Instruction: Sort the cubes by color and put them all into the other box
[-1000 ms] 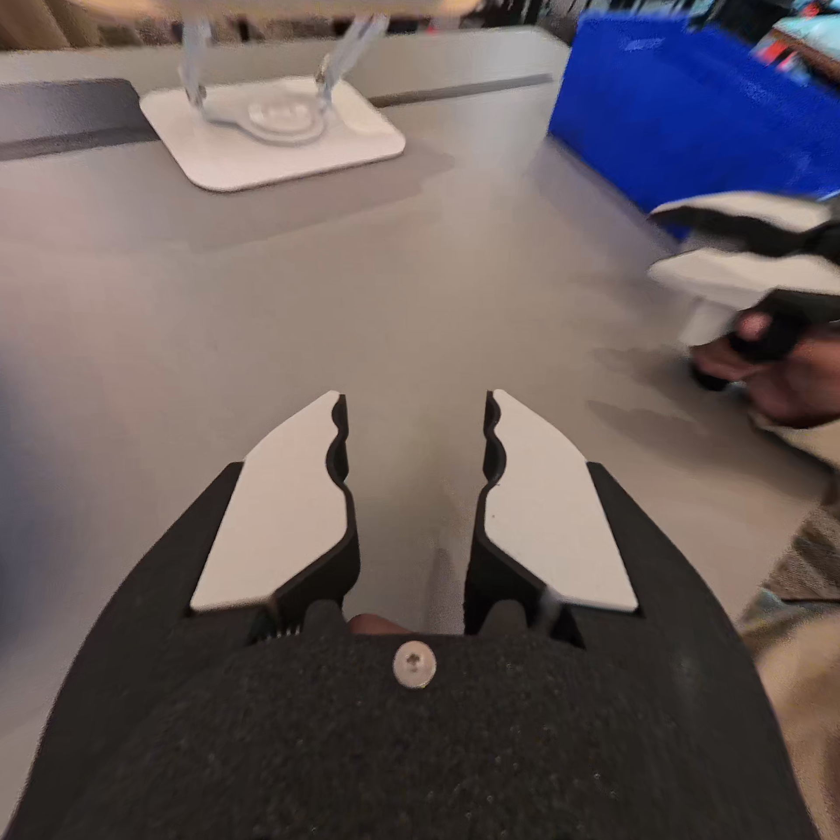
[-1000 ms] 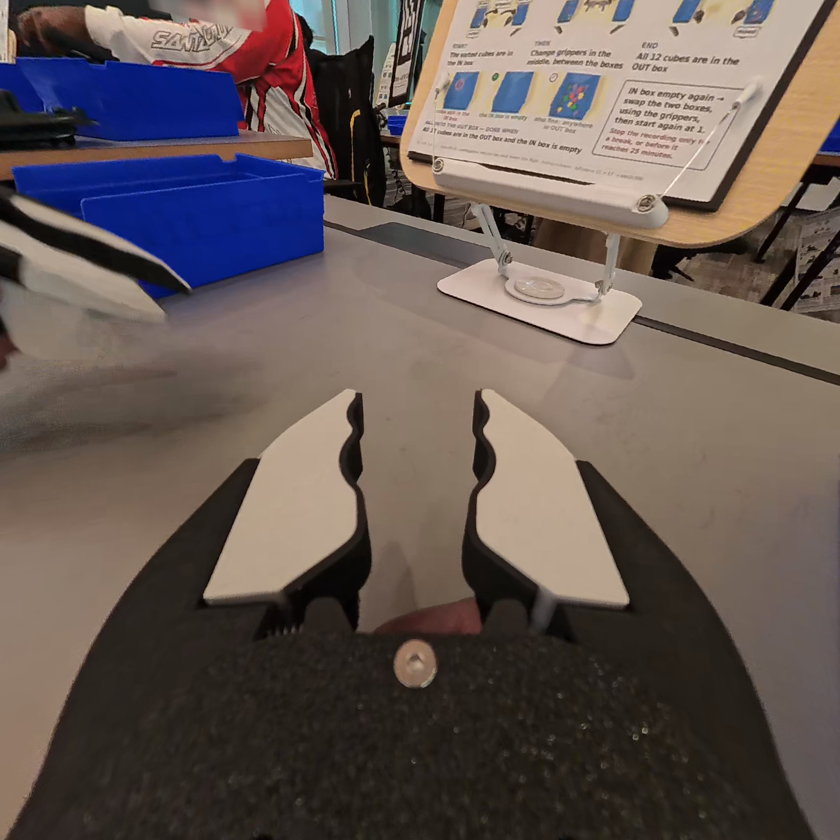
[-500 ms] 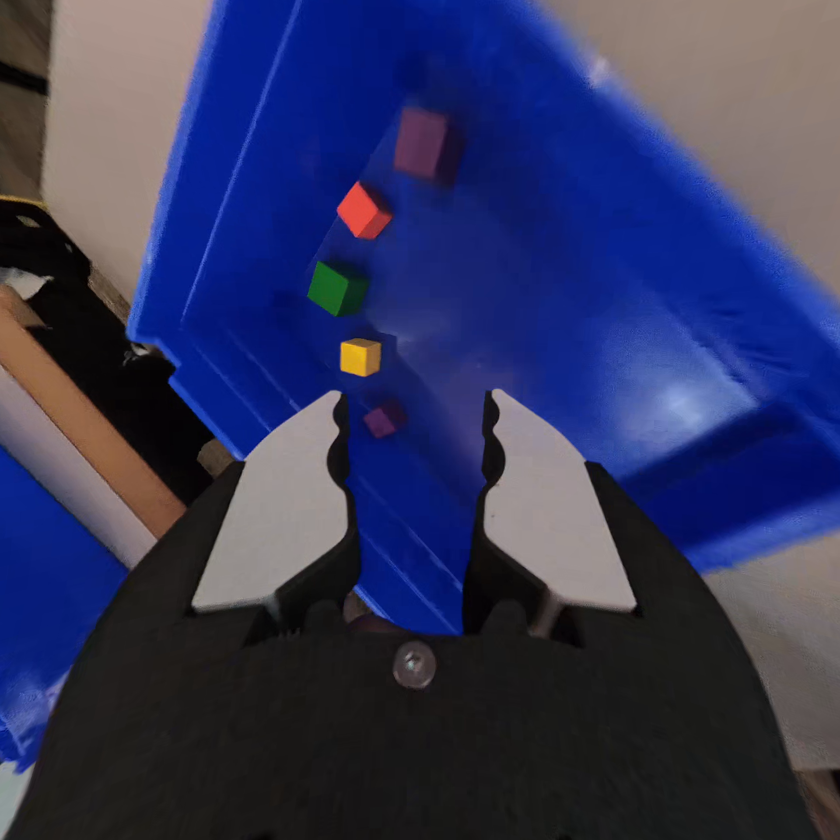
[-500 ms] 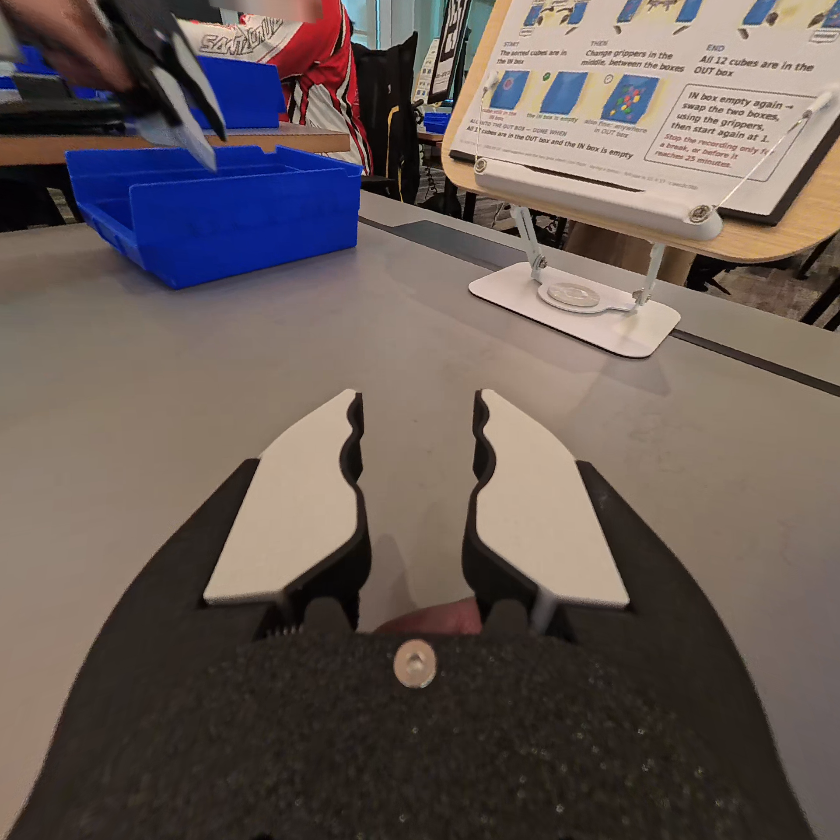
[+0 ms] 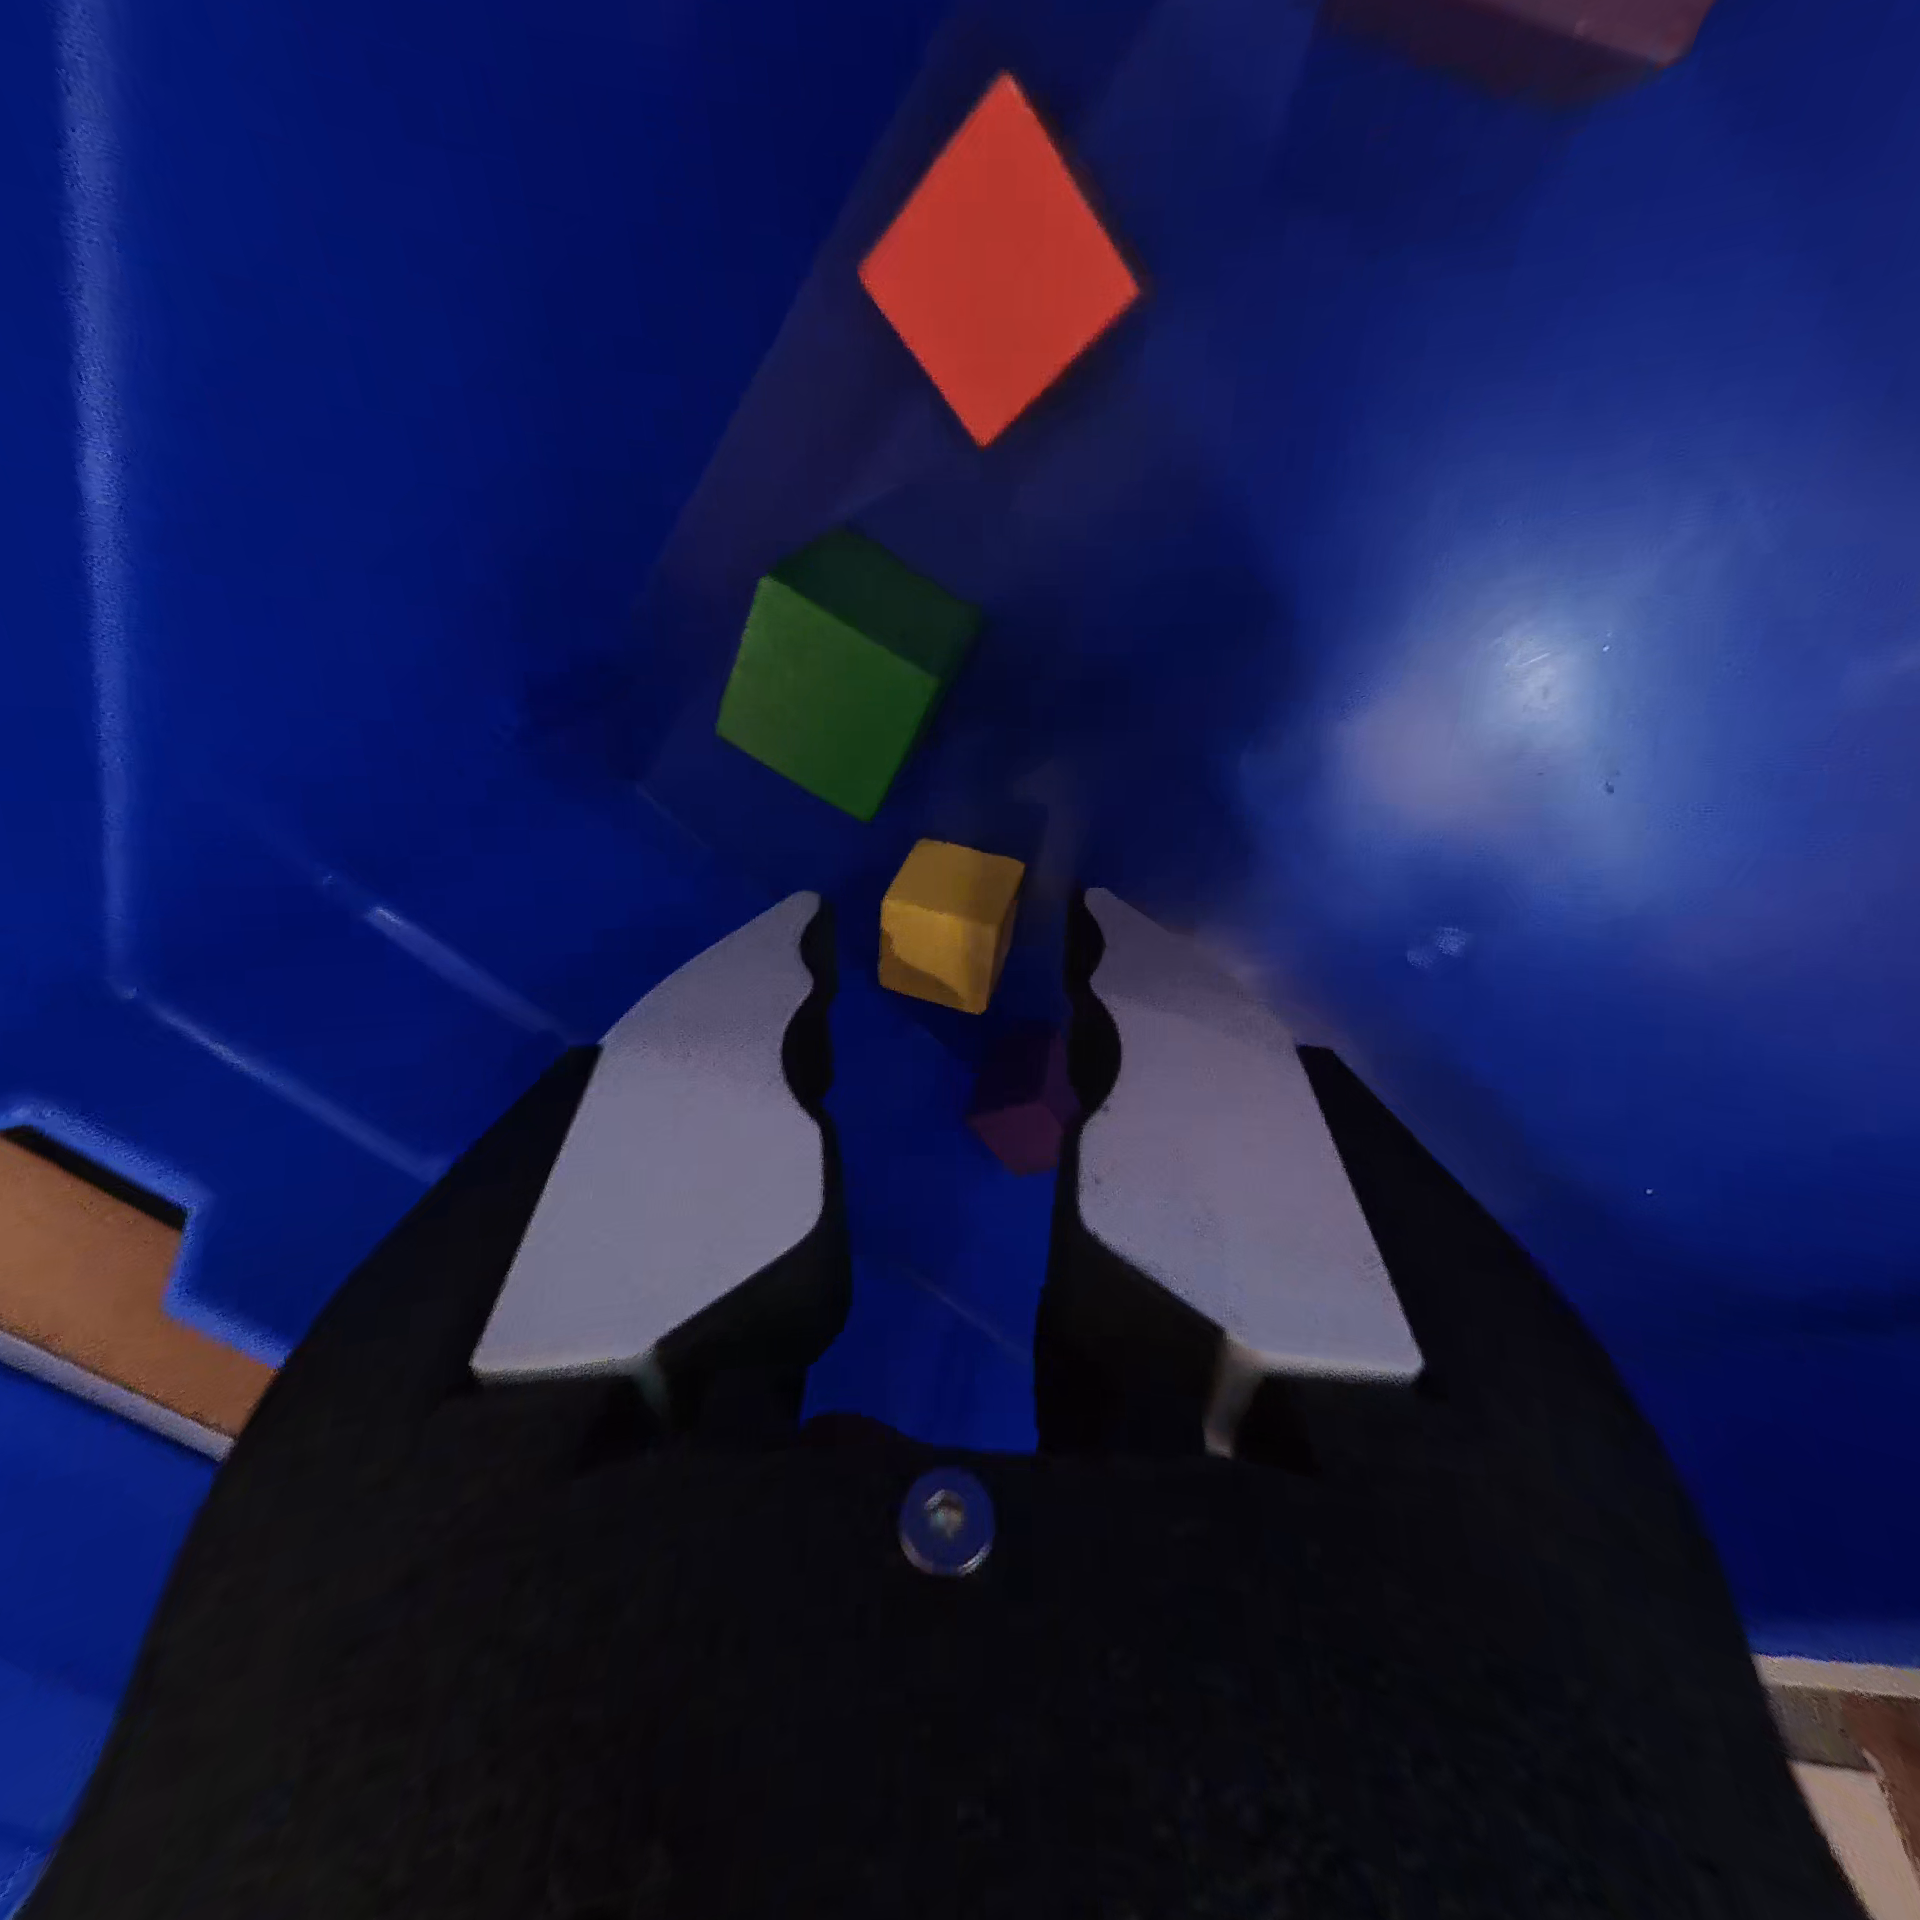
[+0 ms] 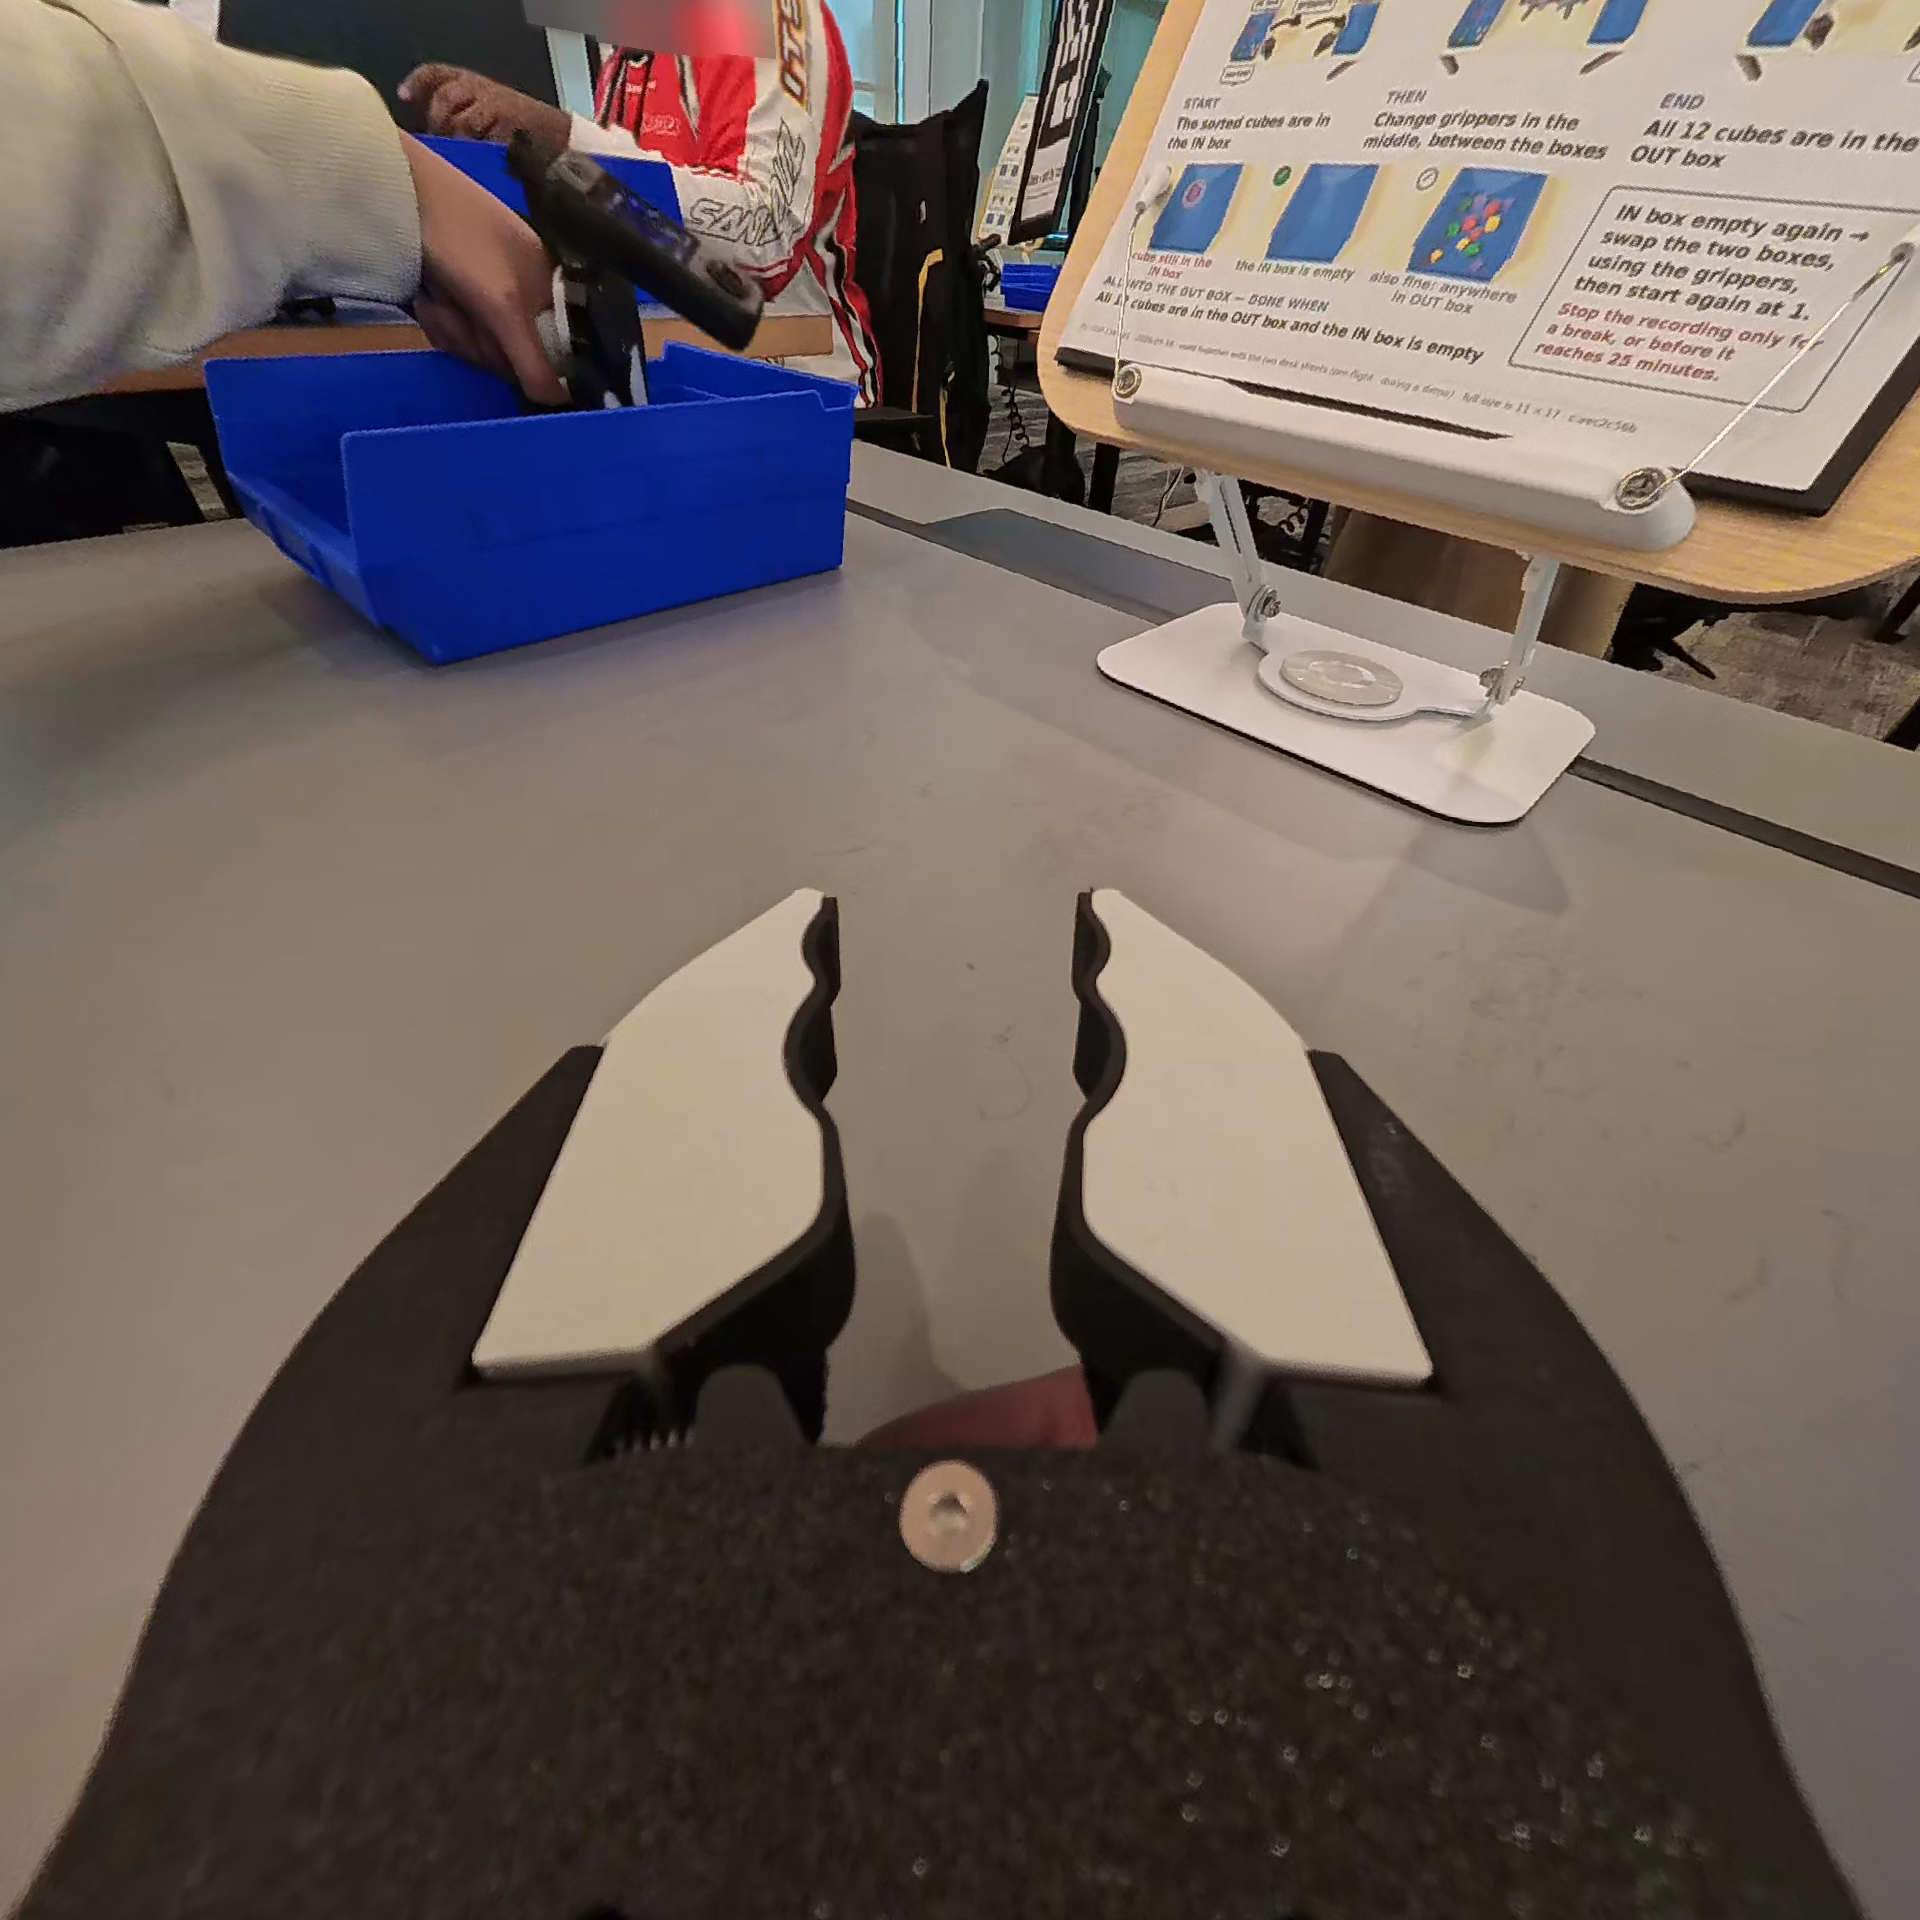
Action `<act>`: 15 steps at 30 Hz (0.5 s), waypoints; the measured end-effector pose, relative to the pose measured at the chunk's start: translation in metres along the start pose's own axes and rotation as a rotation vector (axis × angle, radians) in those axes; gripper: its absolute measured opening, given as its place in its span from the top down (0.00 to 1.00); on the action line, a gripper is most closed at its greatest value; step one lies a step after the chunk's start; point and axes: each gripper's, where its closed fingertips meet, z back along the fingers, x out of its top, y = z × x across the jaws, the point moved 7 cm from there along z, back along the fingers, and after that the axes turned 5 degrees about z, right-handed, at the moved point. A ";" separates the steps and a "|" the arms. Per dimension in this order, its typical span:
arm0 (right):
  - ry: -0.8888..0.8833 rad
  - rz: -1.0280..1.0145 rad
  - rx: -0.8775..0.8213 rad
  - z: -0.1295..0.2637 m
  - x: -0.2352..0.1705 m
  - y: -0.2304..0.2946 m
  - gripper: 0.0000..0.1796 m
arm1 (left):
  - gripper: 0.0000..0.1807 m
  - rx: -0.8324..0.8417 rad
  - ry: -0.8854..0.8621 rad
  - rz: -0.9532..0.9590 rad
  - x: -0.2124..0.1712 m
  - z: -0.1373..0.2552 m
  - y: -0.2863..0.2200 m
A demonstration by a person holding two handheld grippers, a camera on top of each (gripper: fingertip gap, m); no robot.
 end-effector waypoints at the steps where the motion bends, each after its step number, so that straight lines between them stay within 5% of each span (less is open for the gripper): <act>1: 0.000 0.002 0.000 0.000 0.000 0.000 0.76 | 0.79 0.002 0.008 -0.007 0.000 -0.001 -0.001; 9: 0.007 0.014 0.012 -0.001 0.000 0.003 0.76 | 0.87 0.035 0.053 -0.045 -0.003 0.003 -0.008; 15: -0.003 0.001 0.016 0.001 0.001 0.002 0.77 | 0.88 -0.036 -0.279 0.053 -0.010 0.079 -0.019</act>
